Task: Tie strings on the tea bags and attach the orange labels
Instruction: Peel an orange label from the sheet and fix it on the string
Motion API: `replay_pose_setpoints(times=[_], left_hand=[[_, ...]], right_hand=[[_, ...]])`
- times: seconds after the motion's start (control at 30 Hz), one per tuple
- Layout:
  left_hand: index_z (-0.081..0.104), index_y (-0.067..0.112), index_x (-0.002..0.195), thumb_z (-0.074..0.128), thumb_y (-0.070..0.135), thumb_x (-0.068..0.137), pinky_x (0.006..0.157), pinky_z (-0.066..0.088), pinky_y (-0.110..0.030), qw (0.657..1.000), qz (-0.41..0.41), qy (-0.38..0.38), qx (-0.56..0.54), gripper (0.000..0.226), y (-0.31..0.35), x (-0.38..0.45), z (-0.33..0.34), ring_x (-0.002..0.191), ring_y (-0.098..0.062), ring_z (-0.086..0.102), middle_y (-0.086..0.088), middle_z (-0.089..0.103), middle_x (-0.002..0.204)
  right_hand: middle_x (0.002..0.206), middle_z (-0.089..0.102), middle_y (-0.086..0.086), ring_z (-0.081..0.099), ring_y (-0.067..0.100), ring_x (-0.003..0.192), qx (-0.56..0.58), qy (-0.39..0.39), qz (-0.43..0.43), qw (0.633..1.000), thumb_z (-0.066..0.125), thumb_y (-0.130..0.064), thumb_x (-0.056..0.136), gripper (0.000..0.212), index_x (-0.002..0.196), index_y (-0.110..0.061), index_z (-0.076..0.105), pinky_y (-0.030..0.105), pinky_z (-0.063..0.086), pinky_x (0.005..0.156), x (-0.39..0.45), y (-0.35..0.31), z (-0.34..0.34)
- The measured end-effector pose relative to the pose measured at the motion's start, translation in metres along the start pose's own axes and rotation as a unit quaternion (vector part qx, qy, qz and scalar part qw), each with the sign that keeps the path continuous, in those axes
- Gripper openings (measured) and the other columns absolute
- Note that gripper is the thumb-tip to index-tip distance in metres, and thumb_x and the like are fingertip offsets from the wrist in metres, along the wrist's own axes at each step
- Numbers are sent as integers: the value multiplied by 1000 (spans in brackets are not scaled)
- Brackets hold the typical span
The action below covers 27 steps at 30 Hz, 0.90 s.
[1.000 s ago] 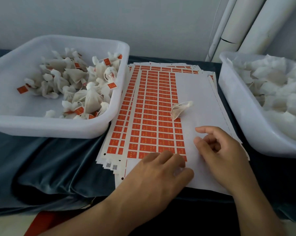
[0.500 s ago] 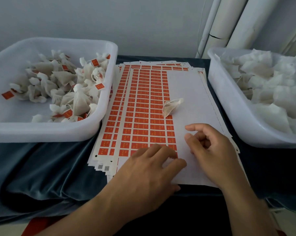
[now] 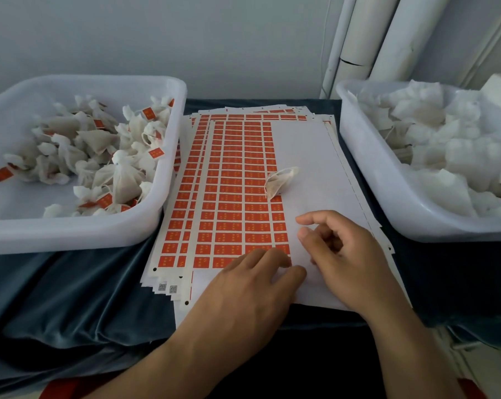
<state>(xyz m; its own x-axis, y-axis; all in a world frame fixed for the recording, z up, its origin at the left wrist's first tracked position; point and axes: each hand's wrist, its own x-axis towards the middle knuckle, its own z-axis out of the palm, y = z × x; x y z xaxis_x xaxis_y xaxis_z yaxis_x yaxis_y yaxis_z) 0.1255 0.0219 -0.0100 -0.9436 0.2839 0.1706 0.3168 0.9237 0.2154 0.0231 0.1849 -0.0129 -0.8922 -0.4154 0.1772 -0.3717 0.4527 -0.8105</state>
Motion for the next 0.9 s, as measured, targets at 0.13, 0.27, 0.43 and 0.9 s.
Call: replay_pose_setpoints(times=[0.13, 0.27, 0.43, 0.9], left_hand=[[46, 33, 139, 60, 42, 100, 100, 50, -31, 999, -15, 23, -20, 42, -3, 0, 5, 129, -14, 51, 7, 49, 144], [47, 33, 136, 57, 41, 102, 95, 53, -32, 999, -30, 38, -20, 36, -3, 0, 5, 124, -15, 56, 7, 53, 139], [56, 29, 123, 72, 36, 92, 74, 59, -27, 999, -41, 32, -14, 36, 2, -1, 3, 105, -14, 66, 6, 63, 121], [56, 33, 123, 56, 56, 95, 80, 52, -21, 999, -18, 49, -6, 36, 5, -9, 2, 104, -7, 61, 13, 62, 119]], right_hand=[[78, 63, -18, 61, -2, 78, -99, -1, 3, 995, 56, -52, 92, 16, 101, -42, 65, 8, 44, 60, -5, -3, -12], [85, 58, -12, 57, 4, 80, -197, 60, 46, 977, 55, -51, 93, 24, 109, -35, 63, 24, 40, 65, -2, 1, -40], [100, 60, -10, 60, 9, 88, -179, 36, 128, 975, 54, -53, 95, 33, 121, -34, 60, 33, 48, 73, 0, 12, -62], [85, 67, -21, 56, -15, 85, -105, 110, 105, 983, 59, -50, 92, 14, 89, -40, 68, 21, 41, 66, -6, 12, -72]])
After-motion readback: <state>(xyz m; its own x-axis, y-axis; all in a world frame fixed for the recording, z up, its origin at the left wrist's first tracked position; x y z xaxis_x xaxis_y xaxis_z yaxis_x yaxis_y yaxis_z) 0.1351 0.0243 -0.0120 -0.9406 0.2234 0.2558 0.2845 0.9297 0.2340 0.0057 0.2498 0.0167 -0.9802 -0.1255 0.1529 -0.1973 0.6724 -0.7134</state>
